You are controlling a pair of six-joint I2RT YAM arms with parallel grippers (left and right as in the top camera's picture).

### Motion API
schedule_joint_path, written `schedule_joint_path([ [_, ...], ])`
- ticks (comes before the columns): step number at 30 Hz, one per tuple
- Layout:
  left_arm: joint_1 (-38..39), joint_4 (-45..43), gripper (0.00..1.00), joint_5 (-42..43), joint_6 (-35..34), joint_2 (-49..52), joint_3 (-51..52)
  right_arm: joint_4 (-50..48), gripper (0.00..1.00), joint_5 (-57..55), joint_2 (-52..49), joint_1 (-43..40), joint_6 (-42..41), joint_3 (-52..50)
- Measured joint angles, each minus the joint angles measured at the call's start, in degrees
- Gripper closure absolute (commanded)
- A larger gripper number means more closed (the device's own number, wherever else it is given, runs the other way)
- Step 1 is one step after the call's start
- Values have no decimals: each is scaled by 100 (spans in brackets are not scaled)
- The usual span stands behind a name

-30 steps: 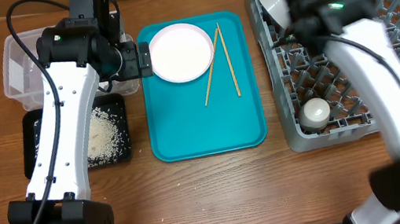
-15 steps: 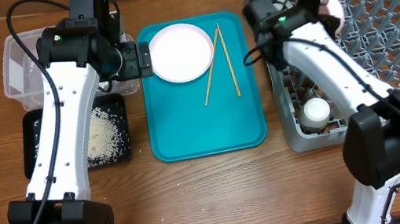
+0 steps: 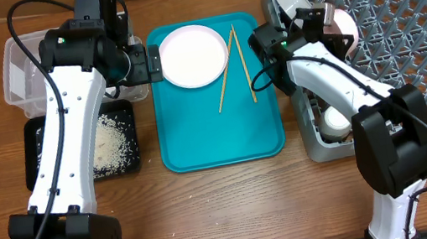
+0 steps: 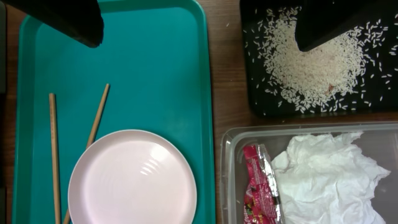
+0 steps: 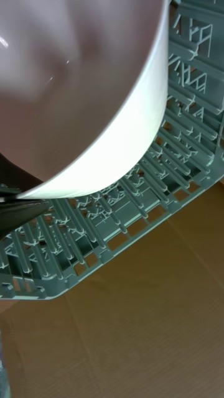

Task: Sort waste into correct bins and load items into the dishwasher
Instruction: 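Carry the pink bowl right and place it in the dish rack, then return the right gripper to the tray and grasp the white plate's rim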

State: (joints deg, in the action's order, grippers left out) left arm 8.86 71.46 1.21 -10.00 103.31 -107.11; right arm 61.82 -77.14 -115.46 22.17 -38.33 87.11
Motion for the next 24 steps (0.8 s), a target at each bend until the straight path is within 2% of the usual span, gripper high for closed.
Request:
schedule_joint_path([
  [8, 0, 2, 0, 0, 0, 0, 0, 39, 96, -28, 0, 81, -72, -149],
  [10, 0, 0, 0, 2, 0, 0, 0, 114, 92, 2, 0, 164, -68, -149],
  [12, 0, 0, 0, 0, 0, 0, 0, 240, 80, 131, 0, 284, -61, -149],
  [13, 0, 0, 0, 0, 0, 0, 0, 328, 68, 236, 0, 339, -72, -149],
  [16, 0, 0, 0, 2, 0, 0, 0, 490, 46, 798, 0, 498, -44, -127],
  [17, 0, 0, 0, 2, 0, 0, 0, 538, 43, 1003, 0, 516, -17, -101],
  [20, 0, -2, 0, 2, 0, 0, 0, 682, 20, 1694, 20, 518, 177, 96],
  [22, 0, -2, 0, 0, 0, 0, 0, 769, 14, 2304, 87, 518, 343, 426],
  [24, 0, 2, 0, 2, 0, 0, 0, 844, 12, 2979, 181, 514, 581, 927],
])
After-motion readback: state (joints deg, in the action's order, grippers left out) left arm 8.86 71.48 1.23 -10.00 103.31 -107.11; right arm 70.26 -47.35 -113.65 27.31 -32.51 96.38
